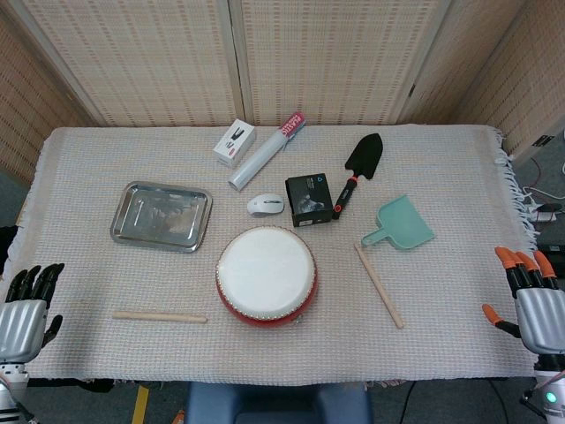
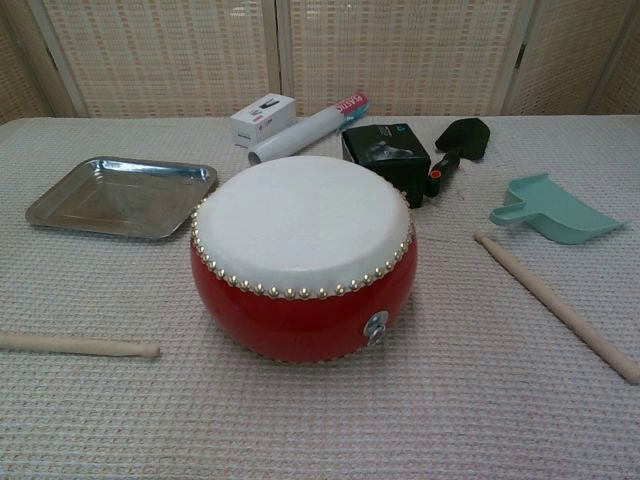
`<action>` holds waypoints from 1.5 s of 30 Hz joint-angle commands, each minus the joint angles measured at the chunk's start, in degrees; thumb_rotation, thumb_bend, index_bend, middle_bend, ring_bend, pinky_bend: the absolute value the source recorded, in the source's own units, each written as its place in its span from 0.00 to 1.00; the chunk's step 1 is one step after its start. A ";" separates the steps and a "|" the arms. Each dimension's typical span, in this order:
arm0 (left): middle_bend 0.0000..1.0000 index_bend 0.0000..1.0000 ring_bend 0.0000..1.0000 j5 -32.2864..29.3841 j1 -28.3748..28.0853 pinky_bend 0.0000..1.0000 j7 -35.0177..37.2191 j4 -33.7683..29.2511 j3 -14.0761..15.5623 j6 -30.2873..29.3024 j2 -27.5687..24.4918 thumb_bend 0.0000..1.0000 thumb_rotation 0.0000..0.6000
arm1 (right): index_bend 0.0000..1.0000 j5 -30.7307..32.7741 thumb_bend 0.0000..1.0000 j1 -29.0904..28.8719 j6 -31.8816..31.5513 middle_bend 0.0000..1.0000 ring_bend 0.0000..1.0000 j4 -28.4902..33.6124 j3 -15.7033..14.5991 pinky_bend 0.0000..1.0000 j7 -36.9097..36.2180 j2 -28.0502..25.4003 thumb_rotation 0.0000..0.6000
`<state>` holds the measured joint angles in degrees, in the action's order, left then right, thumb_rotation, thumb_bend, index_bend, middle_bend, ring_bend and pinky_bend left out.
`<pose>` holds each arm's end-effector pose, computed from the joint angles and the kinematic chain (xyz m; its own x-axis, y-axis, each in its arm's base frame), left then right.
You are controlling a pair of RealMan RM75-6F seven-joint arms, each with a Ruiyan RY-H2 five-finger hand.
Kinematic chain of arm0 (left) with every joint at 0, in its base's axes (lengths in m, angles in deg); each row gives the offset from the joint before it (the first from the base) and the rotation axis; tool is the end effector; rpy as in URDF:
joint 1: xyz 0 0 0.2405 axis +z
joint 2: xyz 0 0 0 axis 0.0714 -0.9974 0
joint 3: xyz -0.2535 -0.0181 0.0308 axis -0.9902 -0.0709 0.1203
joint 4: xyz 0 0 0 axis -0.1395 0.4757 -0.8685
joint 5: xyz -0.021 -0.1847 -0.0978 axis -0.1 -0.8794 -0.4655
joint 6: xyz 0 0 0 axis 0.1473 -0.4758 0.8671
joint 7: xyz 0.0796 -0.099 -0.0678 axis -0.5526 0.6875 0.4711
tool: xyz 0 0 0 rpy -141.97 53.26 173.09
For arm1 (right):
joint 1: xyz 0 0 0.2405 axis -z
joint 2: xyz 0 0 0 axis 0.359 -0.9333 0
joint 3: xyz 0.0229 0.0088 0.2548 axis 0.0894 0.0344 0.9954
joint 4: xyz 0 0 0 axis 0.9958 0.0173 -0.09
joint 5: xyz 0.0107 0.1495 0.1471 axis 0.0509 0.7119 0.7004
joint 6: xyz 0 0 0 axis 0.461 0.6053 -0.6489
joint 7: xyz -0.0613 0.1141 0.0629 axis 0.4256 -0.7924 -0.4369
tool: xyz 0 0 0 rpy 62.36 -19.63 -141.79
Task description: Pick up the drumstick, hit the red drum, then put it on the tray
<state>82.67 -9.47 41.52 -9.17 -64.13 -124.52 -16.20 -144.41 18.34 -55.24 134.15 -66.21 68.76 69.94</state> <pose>-0.3110 0.1840 0.1452 0.5388 0.0155 0.8423 0.8413 0.0418 -0.5390 -0.3184 -0.1729 0.1670 0.4627 0.0362 0.8858 -0.8865 0.0233 0.4621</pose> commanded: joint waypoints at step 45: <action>0.20 0.33 0.13 -1.16 -12.84 0.09 1.16 -4.43 0.94 21.16 8.14 0.34 1.00 | 0.02 -3.58 0.20 0.40 -1.35 0.09 0.00 3.43 -0.81 0.02 -3.31 -4.58 1.00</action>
<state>83.36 -21.07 45.27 -13.25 -62.93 -104.85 -10.21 -147.95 18.70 -56.55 137.53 -67.00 65.48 65.40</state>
